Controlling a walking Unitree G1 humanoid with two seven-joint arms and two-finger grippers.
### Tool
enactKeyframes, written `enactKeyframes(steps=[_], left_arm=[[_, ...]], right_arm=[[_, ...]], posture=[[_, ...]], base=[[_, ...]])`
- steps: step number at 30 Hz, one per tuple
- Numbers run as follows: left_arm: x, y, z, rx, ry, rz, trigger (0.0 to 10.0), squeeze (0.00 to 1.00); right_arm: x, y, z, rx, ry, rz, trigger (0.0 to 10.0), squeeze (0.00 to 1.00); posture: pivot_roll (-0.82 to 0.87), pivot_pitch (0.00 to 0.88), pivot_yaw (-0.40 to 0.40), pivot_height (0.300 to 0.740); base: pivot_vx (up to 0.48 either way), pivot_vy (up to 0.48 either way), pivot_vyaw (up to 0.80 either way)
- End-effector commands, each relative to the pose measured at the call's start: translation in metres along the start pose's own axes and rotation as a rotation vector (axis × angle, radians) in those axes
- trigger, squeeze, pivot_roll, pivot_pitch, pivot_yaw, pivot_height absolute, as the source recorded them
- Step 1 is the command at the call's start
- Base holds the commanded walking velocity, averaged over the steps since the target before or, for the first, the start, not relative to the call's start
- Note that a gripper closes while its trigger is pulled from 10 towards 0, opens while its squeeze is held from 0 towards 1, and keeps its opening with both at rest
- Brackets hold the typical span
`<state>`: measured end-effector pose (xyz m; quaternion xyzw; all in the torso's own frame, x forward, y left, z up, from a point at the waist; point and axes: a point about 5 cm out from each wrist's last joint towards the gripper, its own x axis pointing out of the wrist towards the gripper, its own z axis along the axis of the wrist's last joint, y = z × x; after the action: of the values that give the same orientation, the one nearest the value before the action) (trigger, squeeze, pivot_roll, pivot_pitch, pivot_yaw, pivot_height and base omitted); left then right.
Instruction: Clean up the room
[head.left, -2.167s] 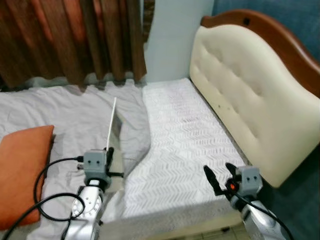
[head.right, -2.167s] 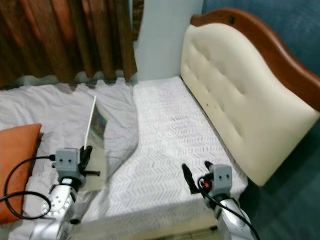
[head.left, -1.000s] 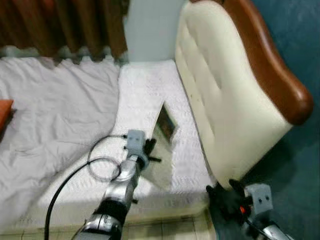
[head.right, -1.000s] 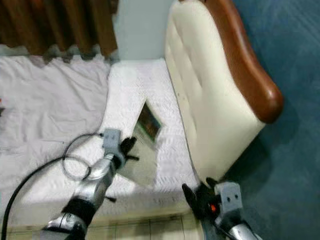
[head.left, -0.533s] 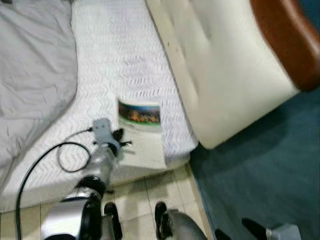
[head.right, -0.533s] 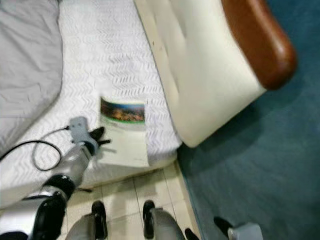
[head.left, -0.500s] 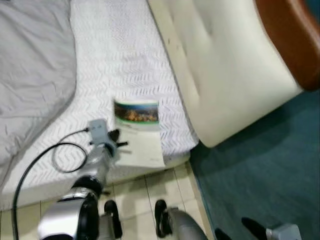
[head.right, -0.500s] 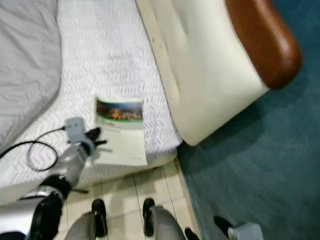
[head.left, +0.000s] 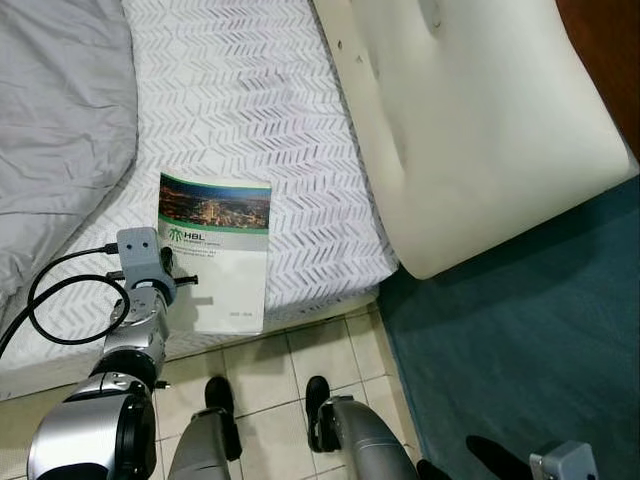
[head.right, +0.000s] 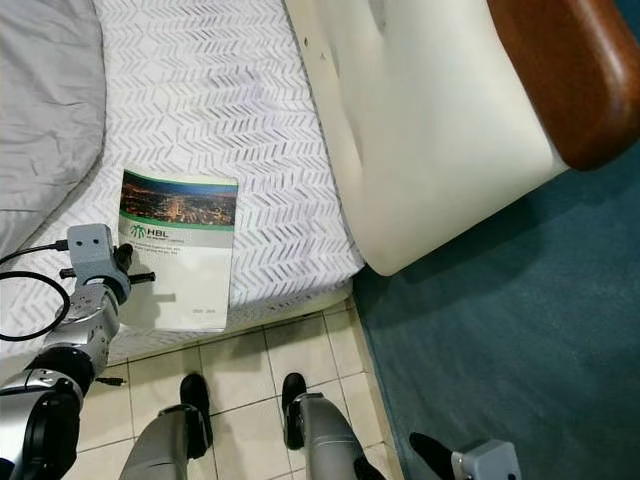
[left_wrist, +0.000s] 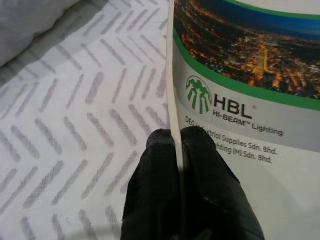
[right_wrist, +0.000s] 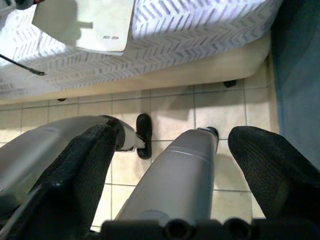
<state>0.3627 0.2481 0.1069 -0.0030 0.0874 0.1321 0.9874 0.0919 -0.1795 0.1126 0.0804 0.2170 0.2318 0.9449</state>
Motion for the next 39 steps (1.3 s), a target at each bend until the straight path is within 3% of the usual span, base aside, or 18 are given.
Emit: enactKeyframes(steps=[1,6,9,12,19,26,29,36,37,38,39], left_arm=[[-0.002,0.01,-0.008,-0.021,0.024,0.082,10.0,0.0],[0.0,0.008,-0.002,-0.112,0.021,0.118,10.0,0.0],[0.0,0.012,-0.002,-0.25,0.028,0.178,10.0,0.0],[0.0,0.011,-0.002,-0.306,0.034,0.195,10.0,0.0],[0.002,0.002,0.001,-0.258,0.04,0.166,10.0,0.0],[0.005,-0.007,0.008,-0.099,0.042,0.066,10.0,0.0],[0.007,-0.006,0.015,-0.041,0.027,0.052,10.0,0.0],[0.008,-0.003,0.021,-0.001,0.016,0.048,10.0,0.04],[0.008,-0.004,0.02,0.002,0.017,0.045,10.0,0.71],[0.008,-0.004,0.02,0.002,0.017,0.045,10.0,0.71],[0.008,-0.005,0.02,0.004,0.018,0.044,10.0,0.87]], right_arm=[[-0.004,-0.002,-0.005,0.016,0.041,-0.007,10.0,0.0],[-0.004,-0.002,-0.003,0.012,0.041,-0.015,10.0,0.0],[-0.003,-0.002,-0.004,0.011,0.039,-0.023,10.0,0.0],[-0.003,-0.002,-0.004,0.011,0.037,-0.024,10.0,0.0],[-0.003,-0.001,-0.001,0.005,0.032,-0.029,10.0,0.0],[-0.008,0.0,-0.004,0.007,0.046,-0.046,10.0,0.0],[-0.007,0.001,-0.004,0.013,0.043,-0.049,10.0,0.0],[-0.005,0.002,-0.006,0.02,0.043,-0.053,10.0,0.0],[-0.005,0.002,-0.006,0.021,0.044,-0.053,10.0,0.0],[-0.005,0.002,-0.006,0.021,0.044,-0.053,10.0,0.0],[-0.005,0.002,-0.006,0.02,0.044,-0.052,10.0,0.0]], posture=[[-0.45,0.569,-0.199,0.74],[-0.46,0.564,-0.191,0.74],[-0.45,0.561,-0.182,0.74],[-0.45,0.557,-0.181,0.74],[-0.48,0.563,-0.184,0.74],[-0.48,0.568,-0.175,0.74],[-0.47,0.566,-0.162,0.74],[-0.46,0.567,-0.158,0.74],[-0.46,0.567,-0.158,0.74],[-0.46,0.567,-0.158,0.74],[-0.47,0.566,-0.161,0.74]], base=[[0.0,0.0,0.0],[0.0,0.0,0.0],[0.0,0.0,0.0],[0.0,0.0,0.0],[0.0,0.0,0.0],[0.0,0.0,0.0],[0.0,0.0,0.0],[0.0,0.0,0.0],[0.0,0.0,0.0],[0.0,0.0,0.0],[0.0,0.0,0.0]])
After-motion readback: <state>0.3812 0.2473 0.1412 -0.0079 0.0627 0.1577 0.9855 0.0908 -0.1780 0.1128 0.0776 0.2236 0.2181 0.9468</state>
